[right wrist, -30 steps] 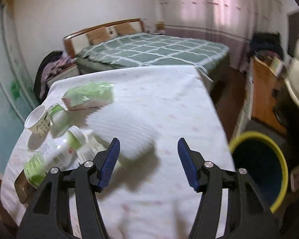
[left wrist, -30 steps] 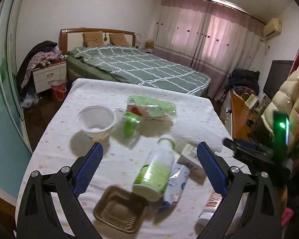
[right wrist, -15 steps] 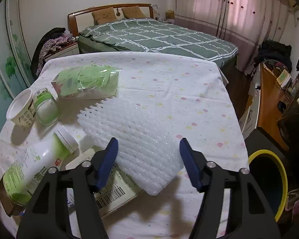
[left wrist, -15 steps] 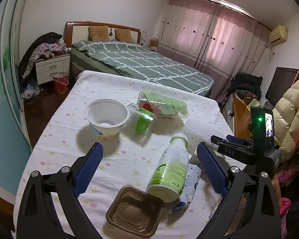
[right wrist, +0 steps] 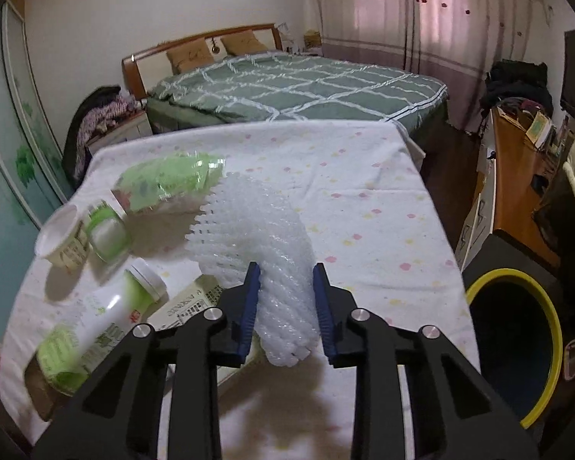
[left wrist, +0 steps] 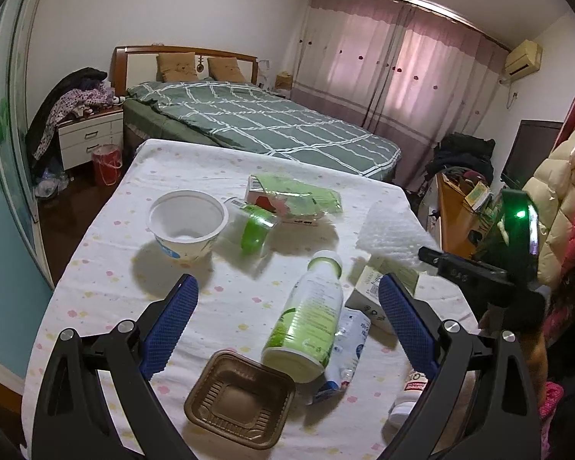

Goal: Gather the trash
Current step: 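Drop the foam net into the bin with the right tool while the left tool grasps the white Co-Q bottle, then carry the Co-Q bottle over the bin and open the left tool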

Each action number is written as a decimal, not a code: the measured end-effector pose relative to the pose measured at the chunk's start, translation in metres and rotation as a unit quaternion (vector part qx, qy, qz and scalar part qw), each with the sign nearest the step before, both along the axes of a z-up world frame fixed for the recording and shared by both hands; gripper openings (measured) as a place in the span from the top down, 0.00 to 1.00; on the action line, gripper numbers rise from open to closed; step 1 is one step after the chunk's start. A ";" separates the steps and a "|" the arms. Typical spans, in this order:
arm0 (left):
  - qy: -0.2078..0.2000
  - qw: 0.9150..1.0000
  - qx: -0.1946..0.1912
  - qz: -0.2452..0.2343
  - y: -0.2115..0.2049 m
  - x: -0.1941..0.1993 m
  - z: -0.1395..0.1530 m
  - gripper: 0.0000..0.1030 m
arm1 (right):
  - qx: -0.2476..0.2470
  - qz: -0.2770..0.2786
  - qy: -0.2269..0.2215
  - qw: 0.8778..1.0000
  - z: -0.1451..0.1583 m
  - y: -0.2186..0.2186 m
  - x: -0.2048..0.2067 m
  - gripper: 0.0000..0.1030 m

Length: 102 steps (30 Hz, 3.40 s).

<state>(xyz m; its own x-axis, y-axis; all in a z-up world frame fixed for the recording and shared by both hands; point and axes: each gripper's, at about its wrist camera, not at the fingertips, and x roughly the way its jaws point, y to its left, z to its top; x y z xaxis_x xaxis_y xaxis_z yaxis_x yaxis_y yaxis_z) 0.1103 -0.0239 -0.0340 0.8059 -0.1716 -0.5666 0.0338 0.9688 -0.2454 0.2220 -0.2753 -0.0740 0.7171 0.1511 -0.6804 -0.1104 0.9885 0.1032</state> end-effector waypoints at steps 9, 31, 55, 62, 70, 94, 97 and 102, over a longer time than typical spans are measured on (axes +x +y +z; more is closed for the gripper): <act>0.002 0.999 0.007 -0.048 -0.032 -0.005 0.000 0.09 | 0.040 -0.075 -0.028 0.996 0.016 -0.058 -0.040 0.74; 0.072 0.978 0.044 -0.193 -0.145 -0.004 -0.042 0.09 | 0.044 -0.352 0.028 0.934 -0.054 -0.222 -0.088 0.64; 0.136 0.958 0.088 -0.235 -0.164 0.006 -0.090 0.24 | 0.032 -0.346 0.026 0.937 -0.057 -0.215 -0.081 0.45; 0.137 0.954 0.082 -0.254 -0.166 0.006 -0.092 0.50 | 0.042 -0.343 0.022 0.938 -0.057 -0.216 -0.083 0.45; 0.131 0.954 0.071 -0.261 -0.173 0.011 -0.084 0.52 | 0.044 -0.338 0.018 0.940 -0.055 -0.217 -0.089 0.45; 0.097 0.924 0.082 -0.362 -0.319 0.064 -0.039 0.54 | 0.076 -0.394 -0.018 0.916 -0.049 -0.301 -0.146 0.45; 0.099 0.917 0.081 -0.378 -0.345 0.070 -0.038 0.54 | 0.080 -0.398 -0.015 0.914 -0.052 -0.310 -0.149 0.45; 0.108 0.908 0.090 -0.395 -0.387 0.083 -0.049 0.54 | 0.081 -0.402 -0.010 0.912 -0.056 -0.321 -0.155 0.45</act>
